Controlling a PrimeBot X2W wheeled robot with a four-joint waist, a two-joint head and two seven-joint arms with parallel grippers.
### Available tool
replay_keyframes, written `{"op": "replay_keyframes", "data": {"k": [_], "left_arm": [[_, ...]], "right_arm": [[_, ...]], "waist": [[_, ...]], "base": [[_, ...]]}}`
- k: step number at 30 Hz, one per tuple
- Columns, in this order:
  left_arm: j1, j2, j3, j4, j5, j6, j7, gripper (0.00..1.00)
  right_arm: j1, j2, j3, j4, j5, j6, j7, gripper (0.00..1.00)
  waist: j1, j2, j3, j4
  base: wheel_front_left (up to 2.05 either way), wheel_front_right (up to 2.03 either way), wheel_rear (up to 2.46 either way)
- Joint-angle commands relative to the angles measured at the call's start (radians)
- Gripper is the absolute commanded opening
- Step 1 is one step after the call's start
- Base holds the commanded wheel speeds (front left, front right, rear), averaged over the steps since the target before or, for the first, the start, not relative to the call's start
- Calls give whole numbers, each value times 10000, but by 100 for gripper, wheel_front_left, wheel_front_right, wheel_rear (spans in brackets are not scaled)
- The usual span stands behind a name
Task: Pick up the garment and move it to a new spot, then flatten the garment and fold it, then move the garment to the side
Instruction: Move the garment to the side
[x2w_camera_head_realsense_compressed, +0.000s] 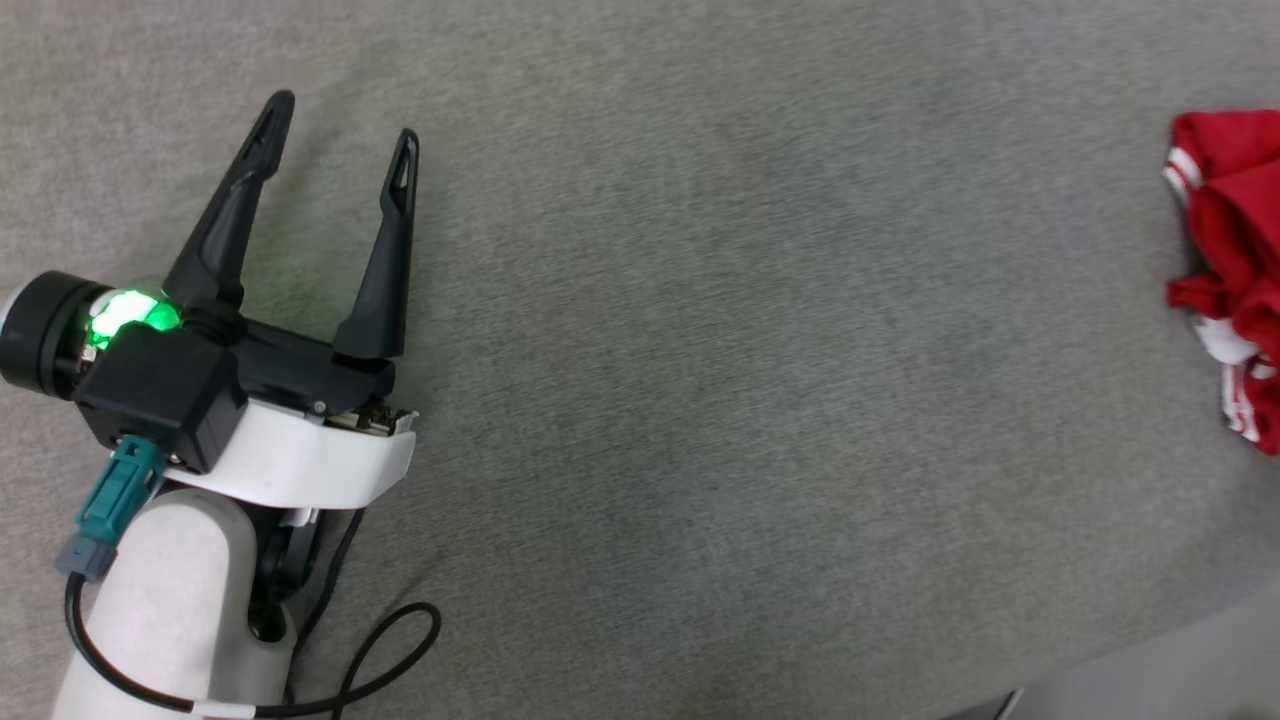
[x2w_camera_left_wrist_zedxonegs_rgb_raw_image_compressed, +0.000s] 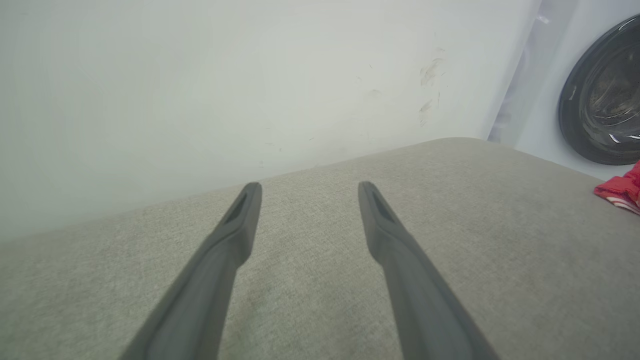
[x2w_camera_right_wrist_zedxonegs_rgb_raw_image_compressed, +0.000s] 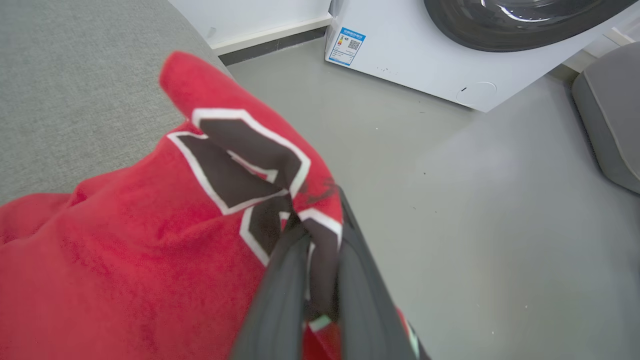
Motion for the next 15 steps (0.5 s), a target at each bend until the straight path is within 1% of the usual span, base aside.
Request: {"op": "replay_keyframes", "data": {"k": [1, 3, 4, 5, 10, 15], "left_arm": [[-209, 78, -47, -132, 76, -45, 16, 100], [-268, 102, -76, -199, 73, -52, 33, 100], [-292, 111, -75, -224, 81, -40, 27, 100], [-278, 109, -106, -214, 77, 3, -11, 100], [-112, 59, -176, -14, 19, 41, -96, 100], [252, -89, -234, 416, -103, 153, -311, 100]], "right_arm": [[-218, -182, -221, 215, -167, -14, -173, 0], [-317, -243, -337, 519, -251, -12, -367, 0], [-374, -260, -395, 654, -302, -12, -491, 18], [-483, -338, -562, 1132, -518, -12, -1062, 100], [-558, -495, -869, 1865, -986, -12, -2375, 100], [-465, -766, -835, 2475, -1200, -12, -3556, 100]], "waist": [[-3, 0, 384, 350], [-3, 0, 446, 395], [-3, 0, 458, 407], [-3, 0, 418, 438], [-3, 0, 67, 489], [-3, 0, -706, 563]], "base": [[0, 0, 0], [0, 0, 0], [0, 0, 0], [0, 0, 0], [0, 0, 0], [0, 0, 0]]}}
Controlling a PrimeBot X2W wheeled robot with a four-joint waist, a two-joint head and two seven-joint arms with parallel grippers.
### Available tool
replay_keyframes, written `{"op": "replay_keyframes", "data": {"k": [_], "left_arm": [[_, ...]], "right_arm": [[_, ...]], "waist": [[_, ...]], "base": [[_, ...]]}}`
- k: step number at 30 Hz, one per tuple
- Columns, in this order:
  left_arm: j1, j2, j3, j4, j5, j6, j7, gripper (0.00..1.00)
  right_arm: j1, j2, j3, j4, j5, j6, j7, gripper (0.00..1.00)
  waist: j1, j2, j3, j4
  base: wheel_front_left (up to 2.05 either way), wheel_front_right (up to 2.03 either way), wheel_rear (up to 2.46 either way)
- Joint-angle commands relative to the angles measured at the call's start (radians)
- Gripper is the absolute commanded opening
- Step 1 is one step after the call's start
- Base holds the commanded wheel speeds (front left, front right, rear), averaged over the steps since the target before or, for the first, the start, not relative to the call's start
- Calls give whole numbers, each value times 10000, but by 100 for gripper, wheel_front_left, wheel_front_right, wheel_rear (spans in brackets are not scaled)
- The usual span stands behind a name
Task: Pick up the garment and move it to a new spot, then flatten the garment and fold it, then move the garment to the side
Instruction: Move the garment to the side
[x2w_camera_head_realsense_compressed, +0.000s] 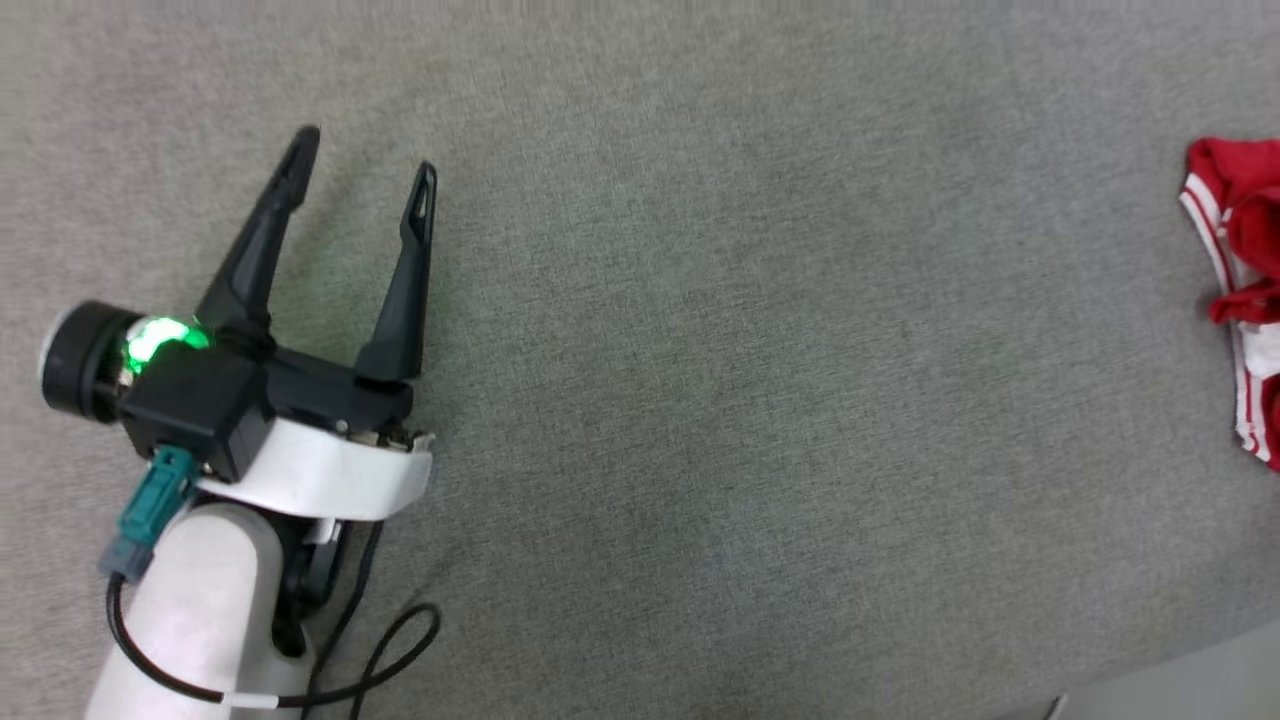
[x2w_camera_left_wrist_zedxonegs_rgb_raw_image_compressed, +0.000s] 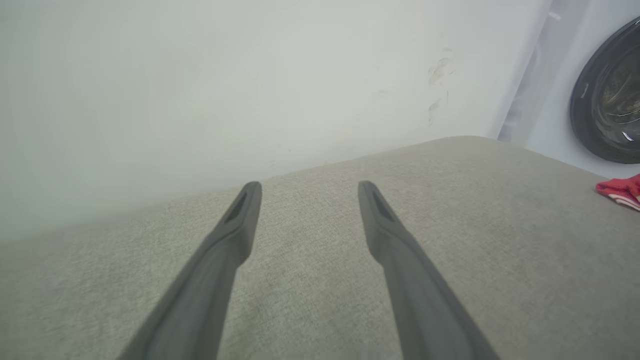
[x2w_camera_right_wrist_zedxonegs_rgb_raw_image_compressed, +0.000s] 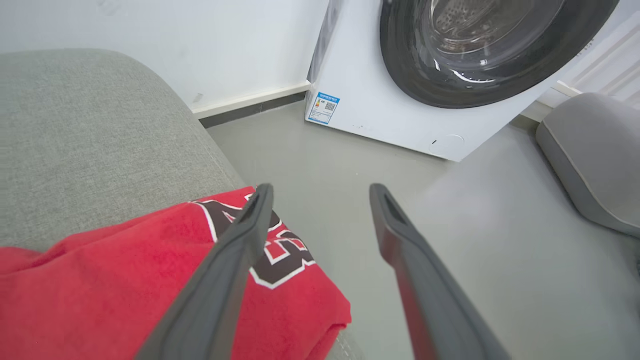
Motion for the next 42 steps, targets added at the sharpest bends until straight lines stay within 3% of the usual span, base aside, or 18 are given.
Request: {"op": "replay_keyframes", "data": {"k": [1, 7, 18, 33, 42], "left_arm": [[306, -83, 11, 195, -87, 113, -117, 100], [1115, -435, 93, 939, -368, 447, -394, 100], [2496, -1034, 161, 2206, -783, 899, -783, 100], [3484, -1252, 565, 3357, -1028, 1174, -944, 100], [4065, -1350, 921, 3448, -956, 1061, -968, 100]], "right_arm": [[71, -193, 148, 172, 34, -12, -457, 100], [739, -194, 958, 405, 589, -12, -1552, 100], [3203, 847, 2126, -895, 1618, -12, -2415, 100], [6555, 3347, 3461, -5125, 1414, -11, -1298, 100], [7947, 3883, 5006, -7408, 1416, -11, -474, 100]], "waist": [[-1, 0, -611, 74], [-1, 0, -1898, 274], [-1, 0, -3933, 996], [-1, 0, -5501, 2026], [-1, 0, -6068, 2375]], "base": [[0, 0, 0], [0, 0, 0], [0, 0, 0], [0, 0, 0], [0, 0, 0]]}}
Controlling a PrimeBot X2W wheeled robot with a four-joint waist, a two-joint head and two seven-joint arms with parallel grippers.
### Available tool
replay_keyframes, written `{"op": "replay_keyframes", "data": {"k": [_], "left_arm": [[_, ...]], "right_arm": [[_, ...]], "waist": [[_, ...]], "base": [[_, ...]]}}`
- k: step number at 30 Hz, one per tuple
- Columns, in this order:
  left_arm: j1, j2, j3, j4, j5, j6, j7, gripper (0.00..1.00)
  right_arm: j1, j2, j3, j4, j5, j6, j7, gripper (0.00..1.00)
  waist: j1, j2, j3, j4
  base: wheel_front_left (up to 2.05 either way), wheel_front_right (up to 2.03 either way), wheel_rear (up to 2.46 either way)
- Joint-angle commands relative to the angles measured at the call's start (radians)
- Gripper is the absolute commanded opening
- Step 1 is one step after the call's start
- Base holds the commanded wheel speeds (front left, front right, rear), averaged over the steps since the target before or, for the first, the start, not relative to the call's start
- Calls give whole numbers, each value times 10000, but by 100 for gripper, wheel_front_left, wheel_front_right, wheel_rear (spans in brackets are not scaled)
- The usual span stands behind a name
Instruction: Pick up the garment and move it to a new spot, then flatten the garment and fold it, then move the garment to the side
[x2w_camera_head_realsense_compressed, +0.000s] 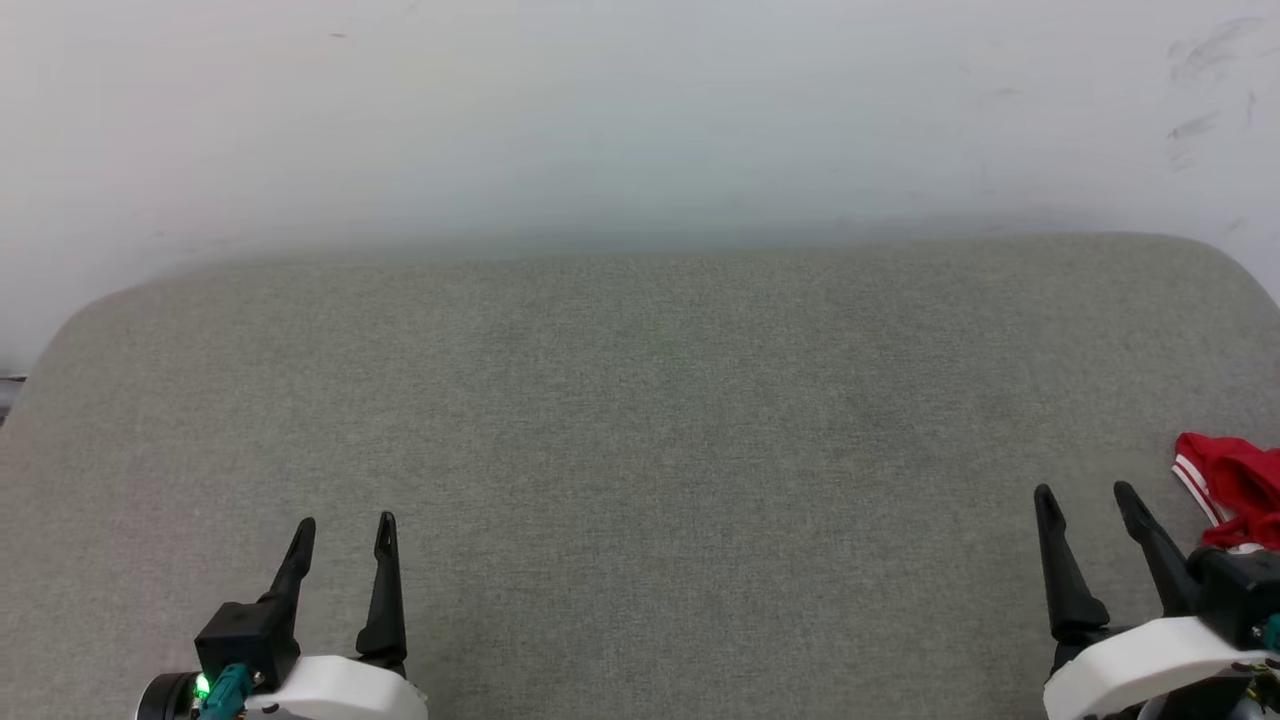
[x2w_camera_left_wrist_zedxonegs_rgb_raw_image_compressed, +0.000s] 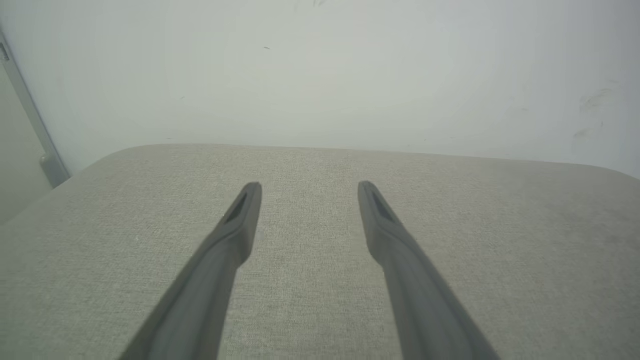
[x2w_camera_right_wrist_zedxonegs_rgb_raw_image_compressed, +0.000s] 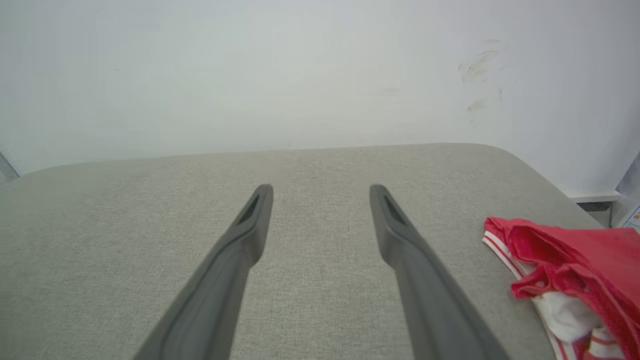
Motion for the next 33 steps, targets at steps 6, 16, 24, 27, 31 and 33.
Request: {"op": "replay_keyframes", "data": {"k": [6, 16, 24, 27, 31, 33], "left_arm": [[270, -148, 162, 40, 144, -173, -67, 100], [533, -338, 280, 246, 381, -409, -69, 100], [377, -406, 401, 440, 530, -579, -69, 100], [334, -434, 434, 468, 595, -637, -69, 100], [267, -464, 454, 519, 643, -738, -70, 100], [220, -482, 449, 568, 678, -770, -70, 100]], "right_arm": [[631, 80, 474, -930, -247, -11, 318, 100], [1289, 105, 670, -1657, -472, -11, 822, 100], [1082, 109, 733, -1594, -458, -11, 805, 100], [1018, 110, 764, -1564, -434, -11, 753, 100], [912, 111, 777, -1542, -476, -11, 670, 100], [901, 109, 767, -1521, -480, -11, 649, 100]], "waist": [[2, 0, -248, 104], [2, 0, -464, 129], [2, 0, -458, 76], [2, 0, -449, 73], [2, 0, -424, 82], [2, 0, -421, 102]], "base": [[0, 0, 0], [0, 0, 0], [0, 0, 0], [0, 0, 0], [0, 0, 0], [0, 0, 0]]}}
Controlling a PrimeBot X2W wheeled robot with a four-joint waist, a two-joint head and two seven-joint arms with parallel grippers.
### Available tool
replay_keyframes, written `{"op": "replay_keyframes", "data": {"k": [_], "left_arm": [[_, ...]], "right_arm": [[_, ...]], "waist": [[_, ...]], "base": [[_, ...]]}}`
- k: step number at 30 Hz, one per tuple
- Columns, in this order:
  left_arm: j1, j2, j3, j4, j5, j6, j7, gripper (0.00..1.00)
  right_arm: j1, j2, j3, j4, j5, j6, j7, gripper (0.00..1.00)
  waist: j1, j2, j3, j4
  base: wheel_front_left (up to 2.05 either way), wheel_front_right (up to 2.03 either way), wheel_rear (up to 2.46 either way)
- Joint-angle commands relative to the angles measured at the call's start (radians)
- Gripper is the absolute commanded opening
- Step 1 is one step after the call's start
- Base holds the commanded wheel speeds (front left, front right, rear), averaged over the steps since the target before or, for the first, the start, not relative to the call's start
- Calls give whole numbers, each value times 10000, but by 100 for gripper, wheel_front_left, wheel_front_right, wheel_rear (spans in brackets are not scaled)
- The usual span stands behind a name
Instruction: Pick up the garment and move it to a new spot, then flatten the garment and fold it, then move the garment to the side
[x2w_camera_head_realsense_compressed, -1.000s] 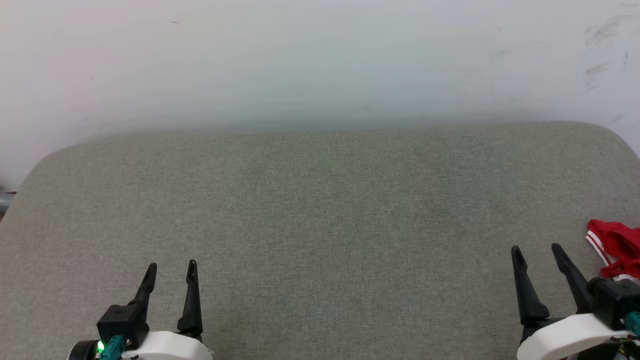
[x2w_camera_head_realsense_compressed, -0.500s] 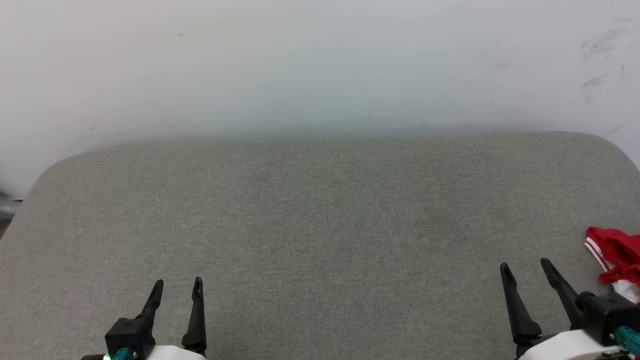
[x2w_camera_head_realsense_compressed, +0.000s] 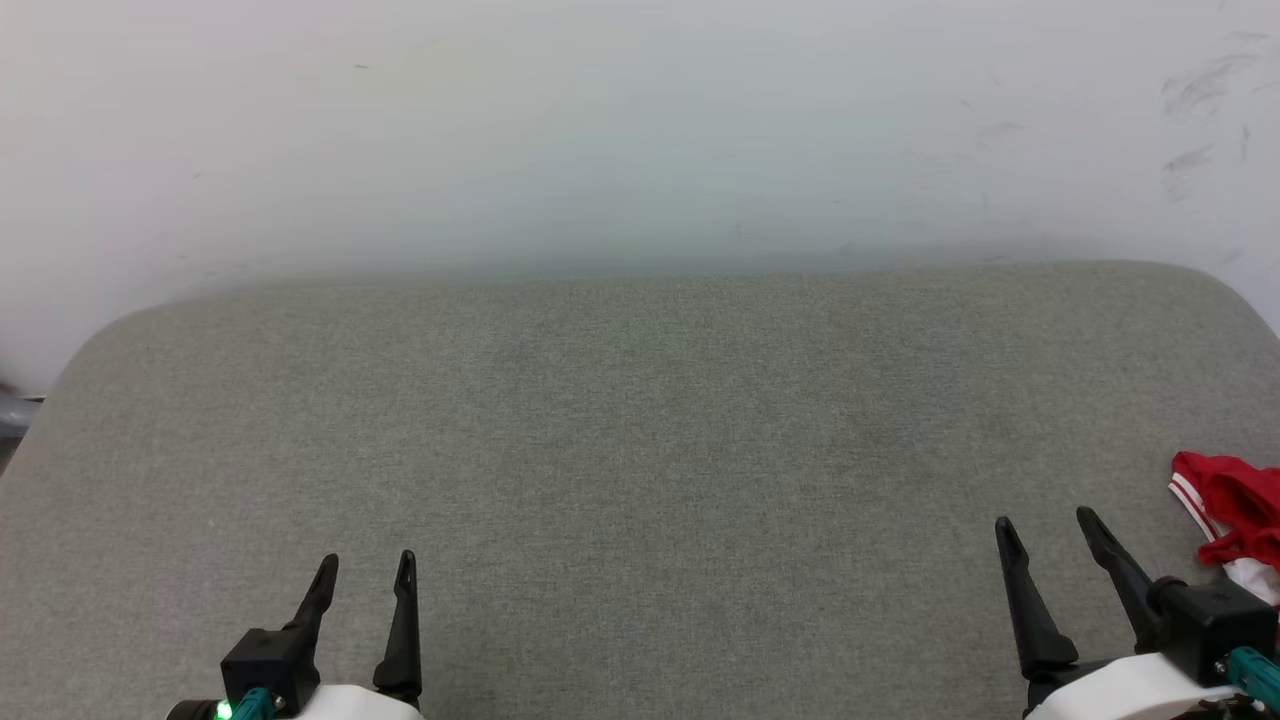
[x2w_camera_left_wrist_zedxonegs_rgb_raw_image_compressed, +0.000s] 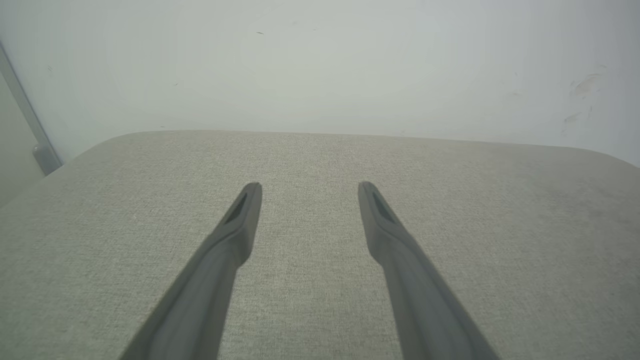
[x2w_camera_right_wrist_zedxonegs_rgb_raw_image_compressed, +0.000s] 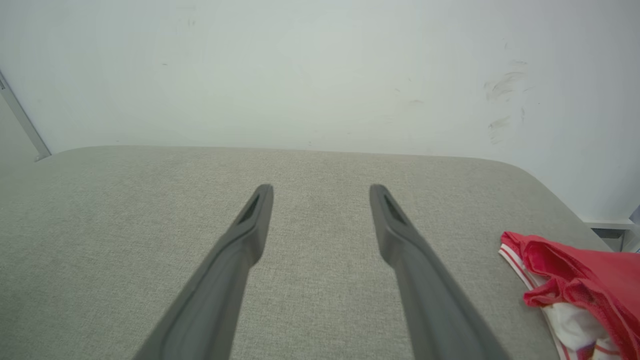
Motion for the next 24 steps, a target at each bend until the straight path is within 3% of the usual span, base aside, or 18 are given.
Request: {"op": "replay_keyframes", "data": {"k": [1, 5, 6, 9, 24], "left_arm": [[-123, -5, 24, 45, 67, -37, -68, 100], [-213, -66, 0, 163, 54, -134, -66, 100], [-124, -69, -18, 190, 39, -115, 10, 0], [54, -118, -59, 455, 26, -116, 43, 0], [-328, -238, 307, 466, -2750, -307, 804, 0]], "right_arm": [[-111, 40, -5, 12, 6, -9, -47, 100], [-121, 41, -62, 12, -49, -9, -67, 100], [-5, 0, -51, 49, -32, 0, -14, 0], [146, 0, -33, 333, -20, 0, 8, 0], [-410, -146, 24, 1052, 3167, -1, -21, 0]], "waist": [[-1, 0, -3, 14], [-1, 0, -17, 69], [0, 0, -15, 68], [0, 0, -15, 68], [0, 0, 53, 89]], "base": [[0, 0, 0], [0, 0, 0], [0, 0, 0], [0, 0, 0], [0, 0, 0]]}}
